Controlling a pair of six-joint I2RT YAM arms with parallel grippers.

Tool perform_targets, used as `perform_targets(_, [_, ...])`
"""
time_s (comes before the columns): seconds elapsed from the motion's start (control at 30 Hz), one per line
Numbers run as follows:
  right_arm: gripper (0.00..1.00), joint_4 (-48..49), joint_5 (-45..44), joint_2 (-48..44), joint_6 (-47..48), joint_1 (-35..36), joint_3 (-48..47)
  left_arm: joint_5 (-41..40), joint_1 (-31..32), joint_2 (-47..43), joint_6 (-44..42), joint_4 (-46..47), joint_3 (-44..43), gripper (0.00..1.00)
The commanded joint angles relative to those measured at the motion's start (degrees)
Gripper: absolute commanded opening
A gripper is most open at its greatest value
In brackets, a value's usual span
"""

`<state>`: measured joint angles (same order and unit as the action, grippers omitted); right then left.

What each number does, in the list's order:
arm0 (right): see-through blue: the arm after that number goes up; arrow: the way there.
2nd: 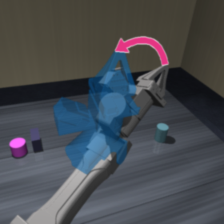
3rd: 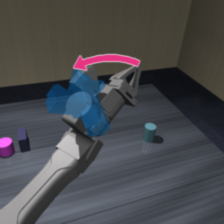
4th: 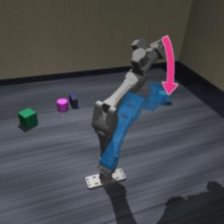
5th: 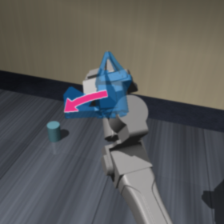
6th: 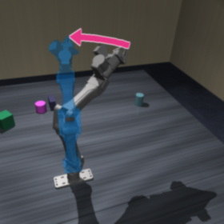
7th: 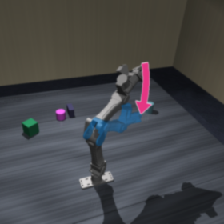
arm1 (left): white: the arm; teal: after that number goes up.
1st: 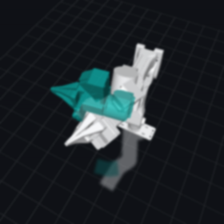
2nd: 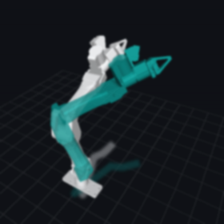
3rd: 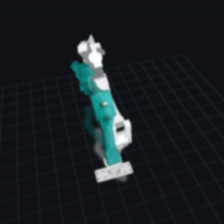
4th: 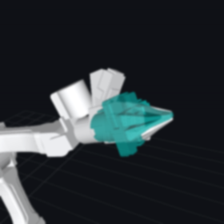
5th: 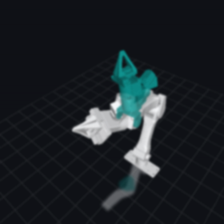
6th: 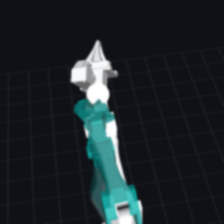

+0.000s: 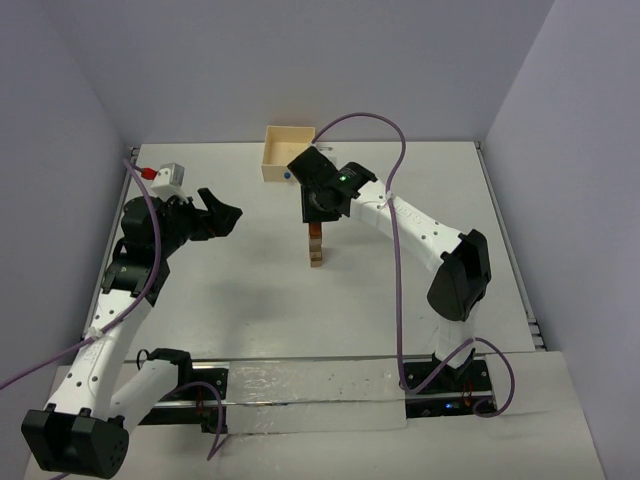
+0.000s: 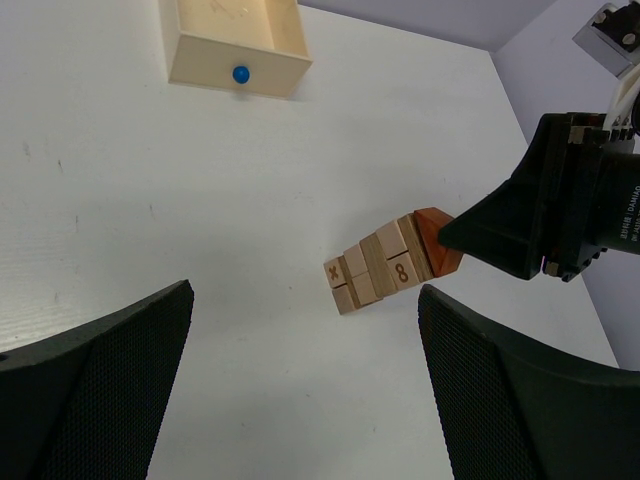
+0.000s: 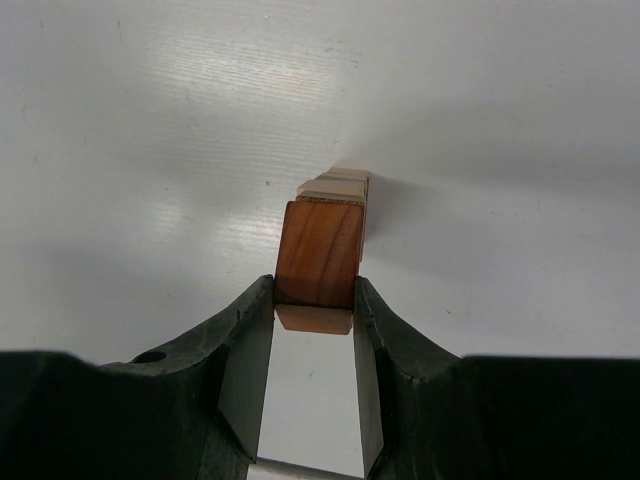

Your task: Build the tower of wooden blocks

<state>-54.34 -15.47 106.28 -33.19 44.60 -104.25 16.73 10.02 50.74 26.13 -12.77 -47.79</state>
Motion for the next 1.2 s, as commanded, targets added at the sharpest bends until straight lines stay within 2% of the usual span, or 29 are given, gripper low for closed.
perform_targets(0.0, [0.22, -0.5, -0.5, 0.6, 0.0, -0.4, -2.8, 0.8, 0.2, -0.8, -0.2, 2.5, 0.0, 0.99])
perform_targets(0.13, [0.31, -0.5, -0.6, 0.5, 0.0, -0.5, -2.8, 0.9, 0.2, -0.9, -0.1, 2.4, 0.0, 0.99])
perform_targets(0.37, [0.39, -0.4, -0.4, 0.5, -0.1, -0.5, -2.6, 0.7, 0.2, -1.0, -0.2, 2.4, 0.2, 0.99])
perform_targets(0.63, [0.6, -0.2, 0.1, 0.4, -0.4, -0.5, -2.3, 0.8, 0.2, -1.0, 0.1, 2.7, 0.3, 0.99])
perform_targets(0.67, [0.6, -0.2, 0.1, 0.4, -0.3, -0.5, -2.4, 0.8, 0.2, -1.0, 0.1, 2.7, 0.3, 0.99])
perform_targets(0.73, [0.75, -0.2, 0.4, 0.2, -0.3, -0.5, -2.4, 0.8, 0.2, -0.9, 0.0, 2.8, 0.3, 0.99])
perform_targets(0.83, [0.89, 0.3, 2.6, -0.3, 0.5, -0.5, -2.6, 1.0, 0.2, -0.8, -0.1, 2.8, 0.2, 0.99])
perform_targets(0.93, [0.98, 1.0, 6.1, -1.7, 3.6, -0.5, -3.9, 3.0, 0.2, -0.2, -0.6, 2.0, -1.1, 0.99])
perform_targets(1.07, [1.0, 2.2, 9.0, -6.2, 9.4, -0.7, -6.8, 6.5, 0.2, 2.1, -4.2, -3.8, -6.2, 0.99])
perform_targets(1.17, [1.0, 3.5, 10.6, -10.4, 13.2, -2.7, -6.1, 6.4, 0.2, 6.4, -9.8, -11.5, -13.6, 0.99])
